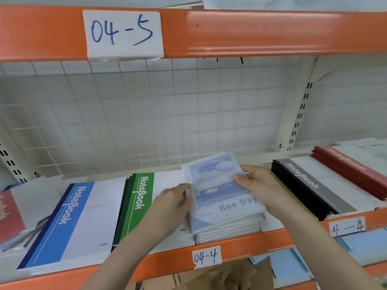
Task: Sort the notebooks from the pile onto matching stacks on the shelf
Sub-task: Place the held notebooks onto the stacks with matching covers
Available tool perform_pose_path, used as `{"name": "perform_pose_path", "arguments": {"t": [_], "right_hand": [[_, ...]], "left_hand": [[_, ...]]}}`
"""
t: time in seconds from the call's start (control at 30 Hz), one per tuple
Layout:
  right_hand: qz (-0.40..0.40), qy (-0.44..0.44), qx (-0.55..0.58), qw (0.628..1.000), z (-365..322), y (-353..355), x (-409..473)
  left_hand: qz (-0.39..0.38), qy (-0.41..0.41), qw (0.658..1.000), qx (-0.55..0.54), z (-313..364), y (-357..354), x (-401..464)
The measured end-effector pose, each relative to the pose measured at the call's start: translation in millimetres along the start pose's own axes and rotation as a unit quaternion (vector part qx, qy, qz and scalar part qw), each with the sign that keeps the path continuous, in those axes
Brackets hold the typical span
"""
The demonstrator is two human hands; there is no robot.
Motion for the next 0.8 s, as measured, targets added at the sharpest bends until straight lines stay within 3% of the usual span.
{"name": "perform_pose_path", "arguments": {"t": [0.2,0.43,0.6,0.7,0.8], "right_hand": [[-0.001,-0.006,-0.187,0.982,4,-2,11],[0.053,-0.021,-0.279,0.959,26,-4,14],[0.037,-0.019,-0.361,0.932,14,-5,8],[0.064,0.054,-0.468,0.880,-20,-17,-4],[0.037,0.183,-0.424,0.886,-58,-61,-25]], "left_hand": [[-0.025,0.004,0.999,-0.036,-2,-5,-9],[-0.013,0.044,0.986,-0.161,-6,-4,-11],[-0.018,0.040,0.988,-0.148,-7,1,-16],[0.067,0.062,0.988,-0.128,-30,35,-14],[0.121,0.145,0.976,-0.106,-74,69,-16]]}}
Point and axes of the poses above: each hand's wrist, its own x-axis towards the middle knuckle, its own y-axis out of the back of the hand, z = x × y, the point moved 9 cm from there along x, towards the middle knuckle, and after that the axes turned 4 degrees about y, right-handed, at the moved point
